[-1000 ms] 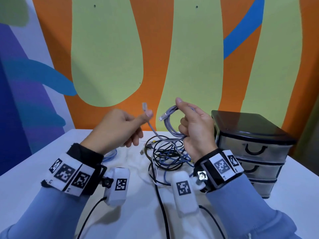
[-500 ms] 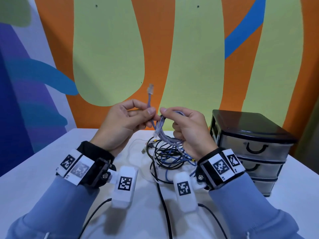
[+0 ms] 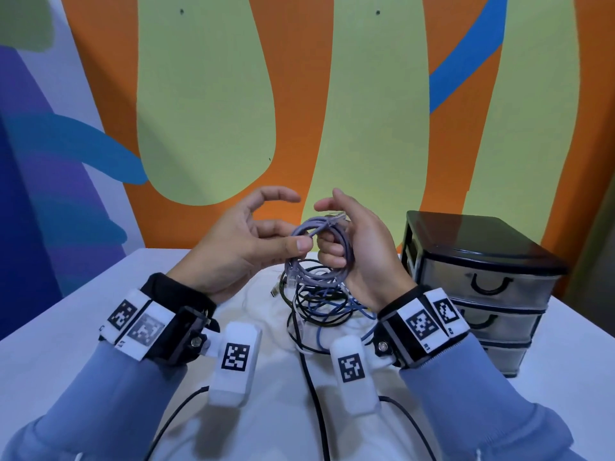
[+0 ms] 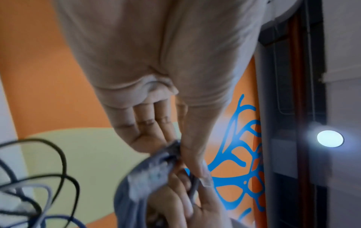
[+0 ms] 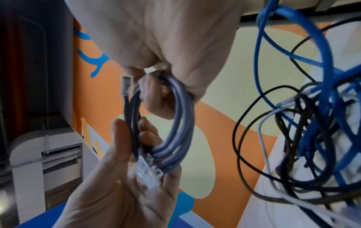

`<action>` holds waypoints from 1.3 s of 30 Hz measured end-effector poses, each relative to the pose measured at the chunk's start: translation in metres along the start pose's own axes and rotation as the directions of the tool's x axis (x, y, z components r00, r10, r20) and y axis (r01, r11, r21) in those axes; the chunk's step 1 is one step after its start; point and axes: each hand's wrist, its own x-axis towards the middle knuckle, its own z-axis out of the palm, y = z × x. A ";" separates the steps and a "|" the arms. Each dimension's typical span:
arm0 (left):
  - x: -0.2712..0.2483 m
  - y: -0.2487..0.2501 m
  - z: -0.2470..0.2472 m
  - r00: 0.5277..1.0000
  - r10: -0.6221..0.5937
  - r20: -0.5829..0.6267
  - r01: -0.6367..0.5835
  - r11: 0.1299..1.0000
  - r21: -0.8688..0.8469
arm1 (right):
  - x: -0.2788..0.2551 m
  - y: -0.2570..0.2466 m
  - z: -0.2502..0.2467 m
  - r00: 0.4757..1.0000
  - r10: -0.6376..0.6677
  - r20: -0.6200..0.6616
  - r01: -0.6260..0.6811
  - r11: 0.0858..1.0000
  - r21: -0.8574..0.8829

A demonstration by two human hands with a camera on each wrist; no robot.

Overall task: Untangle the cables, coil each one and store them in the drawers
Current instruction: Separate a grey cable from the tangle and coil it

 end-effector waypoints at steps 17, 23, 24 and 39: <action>0.004 -0.001 0.007 0.997 -0.001 -0.077 -0.017 0.972 -0.234 | -0.001 0.016 0.018 0.998 -0.063 -0.016 0.065 0.988 0.143; 0.004 0.000 -0.005 0.998 0.022 -0.065 -0.024 0.999 -0.036 | -0.004 0.020 0.020 0.996 -0.081 -0.041 0.087 0.983 0.162; 0.004 0.000 -0.005 0.997 0.031 -0.065 -0.031 1.000 0.004 | -0.004 0.020 0.019 0.995 -0.090 -0.051 0.097 0.983 0.155; 0.009 -0.005 0.002 0.970 0.158 -0.186 -0.033 0.839 0.543 | -0.006 0.034 0.017 0.954 -0.277 -0.117 0.272 0.961 -0.056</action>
